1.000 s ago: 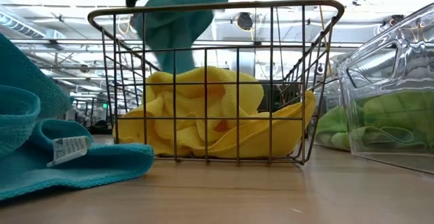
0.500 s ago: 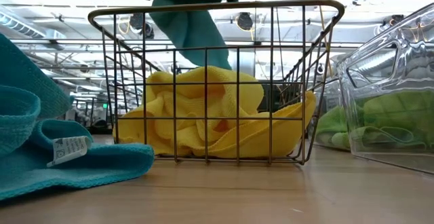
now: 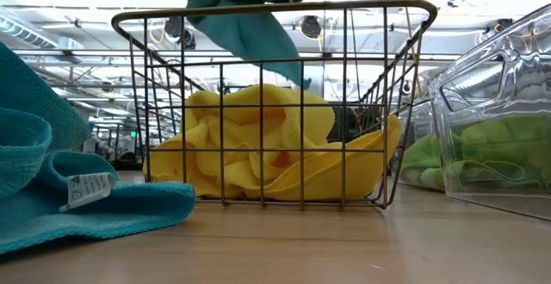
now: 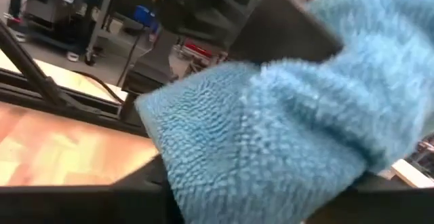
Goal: Sort microfiber towel by color & place in baskets
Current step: Put the top blue microfiber cloth into the bottom transparent bin
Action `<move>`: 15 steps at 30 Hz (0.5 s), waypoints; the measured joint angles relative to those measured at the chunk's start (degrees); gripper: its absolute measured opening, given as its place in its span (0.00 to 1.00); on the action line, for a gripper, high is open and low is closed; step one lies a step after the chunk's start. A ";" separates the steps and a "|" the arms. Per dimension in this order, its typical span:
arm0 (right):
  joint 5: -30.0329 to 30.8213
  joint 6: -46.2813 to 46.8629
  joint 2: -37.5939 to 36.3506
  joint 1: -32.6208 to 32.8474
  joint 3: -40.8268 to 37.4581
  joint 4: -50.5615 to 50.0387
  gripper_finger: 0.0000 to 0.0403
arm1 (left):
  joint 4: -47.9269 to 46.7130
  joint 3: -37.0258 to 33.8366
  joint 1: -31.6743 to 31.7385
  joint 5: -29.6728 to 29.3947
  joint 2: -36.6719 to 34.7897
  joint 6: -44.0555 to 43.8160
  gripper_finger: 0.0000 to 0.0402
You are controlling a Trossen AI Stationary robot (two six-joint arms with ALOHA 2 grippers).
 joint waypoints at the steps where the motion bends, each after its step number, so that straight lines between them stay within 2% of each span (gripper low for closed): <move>1: -0.08 0.35 0.00 0.00 0.00 -0.08 0.41 | -0.54 0.00 0.00 0.00 0.00 0.00 0.06; 5: -0.89 0.89 0.00 0.11 0.00 -1.53 0.13 | -3.22 0.02 0.00 -0.04 0.00 -0.42 0.06; 7: -0.87 0.33 0.00 0.47 0.00 -2.94 0.04 | -4.07 0.02 -0.01 -0.04 0.00 -1.47 0.06; 11: 2.70 -0.11 -0.42 1.91 0.00 -7.13 0.06 | -5.98 0.02 -0.13 -0.02 -0.60 -3.43 0.10; 15: 6.43 -0.24 -2.19 4.15 0.00 -13.46 0.04 | -8.97 0.02 -0.64 -0.29 -1.47 -3.50 0.24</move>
